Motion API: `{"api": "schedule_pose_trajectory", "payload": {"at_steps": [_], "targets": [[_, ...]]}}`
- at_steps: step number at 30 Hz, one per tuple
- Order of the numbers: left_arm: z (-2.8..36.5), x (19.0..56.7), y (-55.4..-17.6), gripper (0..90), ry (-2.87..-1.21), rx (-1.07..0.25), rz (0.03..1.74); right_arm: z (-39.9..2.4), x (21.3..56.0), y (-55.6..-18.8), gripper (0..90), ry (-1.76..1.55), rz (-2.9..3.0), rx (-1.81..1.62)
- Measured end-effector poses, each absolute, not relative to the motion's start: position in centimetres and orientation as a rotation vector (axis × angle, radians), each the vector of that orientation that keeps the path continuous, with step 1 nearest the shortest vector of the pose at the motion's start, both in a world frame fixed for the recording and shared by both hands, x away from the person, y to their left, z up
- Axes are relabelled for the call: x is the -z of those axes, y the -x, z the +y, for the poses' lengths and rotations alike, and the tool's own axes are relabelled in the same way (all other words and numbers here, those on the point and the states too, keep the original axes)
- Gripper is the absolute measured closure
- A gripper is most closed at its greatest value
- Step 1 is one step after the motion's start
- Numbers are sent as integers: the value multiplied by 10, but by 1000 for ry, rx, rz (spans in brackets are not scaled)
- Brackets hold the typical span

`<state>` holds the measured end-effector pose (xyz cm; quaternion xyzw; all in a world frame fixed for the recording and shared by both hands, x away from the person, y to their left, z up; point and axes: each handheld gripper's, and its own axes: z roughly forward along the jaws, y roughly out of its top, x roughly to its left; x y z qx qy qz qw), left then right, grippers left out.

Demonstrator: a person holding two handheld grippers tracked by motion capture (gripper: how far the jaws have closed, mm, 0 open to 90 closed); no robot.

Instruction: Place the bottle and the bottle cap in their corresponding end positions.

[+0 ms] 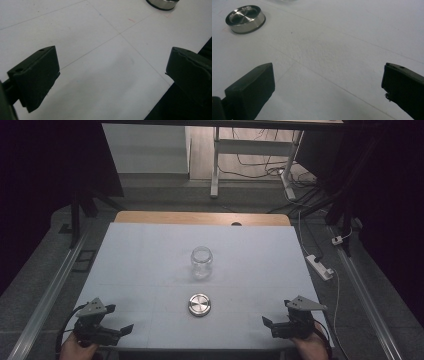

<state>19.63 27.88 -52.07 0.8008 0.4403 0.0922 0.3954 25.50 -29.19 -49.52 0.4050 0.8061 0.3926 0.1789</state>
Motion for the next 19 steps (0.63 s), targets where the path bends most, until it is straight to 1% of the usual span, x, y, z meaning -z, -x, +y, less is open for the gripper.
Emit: {"api": "schedule_pose_trajectory", "payload": {"at_steps": [13,19], "targets": [[290,525,-184,0,-2037,-249,1181,-306,494,-242,0,-1195,2261,-1080],[289,525,-184,0,-2052,-246,1185,-306,494,-241,0,-1202,2273,-1044]]}}
